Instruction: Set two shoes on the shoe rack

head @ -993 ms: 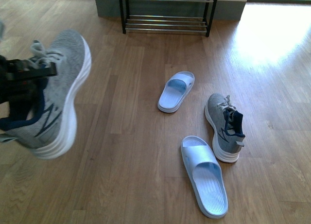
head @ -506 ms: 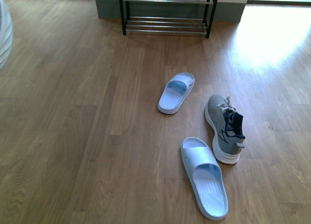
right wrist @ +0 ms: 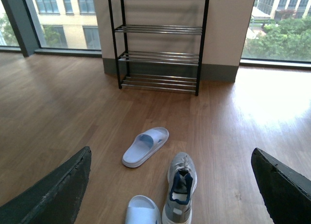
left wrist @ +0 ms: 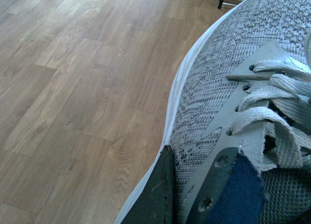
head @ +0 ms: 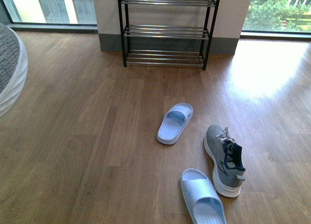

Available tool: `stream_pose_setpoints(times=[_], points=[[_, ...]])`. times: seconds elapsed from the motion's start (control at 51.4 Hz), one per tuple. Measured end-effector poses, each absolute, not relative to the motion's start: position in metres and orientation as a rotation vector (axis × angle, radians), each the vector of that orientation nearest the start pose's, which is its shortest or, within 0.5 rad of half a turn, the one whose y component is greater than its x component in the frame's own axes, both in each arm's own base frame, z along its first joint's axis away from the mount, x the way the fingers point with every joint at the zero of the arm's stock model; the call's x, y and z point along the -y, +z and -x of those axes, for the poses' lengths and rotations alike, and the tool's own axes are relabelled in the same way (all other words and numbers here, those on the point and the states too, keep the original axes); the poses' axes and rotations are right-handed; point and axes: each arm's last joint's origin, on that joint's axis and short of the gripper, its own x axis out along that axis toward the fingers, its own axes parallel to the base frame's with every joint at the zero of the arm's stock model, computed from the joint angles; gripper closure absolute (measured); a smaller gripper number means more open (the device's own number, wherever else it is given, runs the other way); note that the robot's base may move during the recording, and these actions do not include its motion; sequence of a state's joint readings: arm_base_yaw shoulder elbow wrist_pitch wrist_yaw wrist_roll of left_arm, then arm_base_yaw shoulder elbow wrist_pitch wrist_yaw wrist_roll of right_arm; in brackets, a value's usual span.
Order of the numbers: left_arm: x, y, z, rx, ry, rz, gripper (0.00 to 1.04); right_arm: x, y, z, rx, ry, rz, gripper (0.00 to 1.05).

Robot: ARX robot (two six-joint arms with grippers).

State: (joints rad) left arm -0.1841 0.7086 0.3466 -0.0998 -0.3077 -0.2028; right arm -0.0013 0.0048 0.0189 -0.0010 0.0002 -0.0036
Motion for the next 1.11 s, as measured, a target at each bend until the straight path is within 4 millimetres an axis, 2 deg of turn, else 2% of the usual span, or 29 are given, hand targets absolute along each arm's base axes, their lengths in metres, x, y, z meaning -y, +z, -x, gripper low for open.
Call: stream_pose_setpoints(times=[0.779,0.876,0.993,1.11], points=[[0.020,0.202,-0.154,-0.433,0.166,0.087,1.03,0.000,0.169,-0.097,0.013,-0.002,0.004,0.09],[0.020,0.202,-0.154,-0.433,0.166,0.087,1.03,-0.001,0.164,-0.098,-0.091,-0.067,-0.086,0.09],[0.020,0.202,-0.154,-0.434,0.166,0.086,1.03,-0.006,0.163,-0.103,-0.126,-0.050,-0.166,0.09],[0.020,0.202,-0.154,-0.434,0.166,0.086,1.03,-0.010,0.169,-0.121,-0.153,-0.024,-0.176,0.09]])
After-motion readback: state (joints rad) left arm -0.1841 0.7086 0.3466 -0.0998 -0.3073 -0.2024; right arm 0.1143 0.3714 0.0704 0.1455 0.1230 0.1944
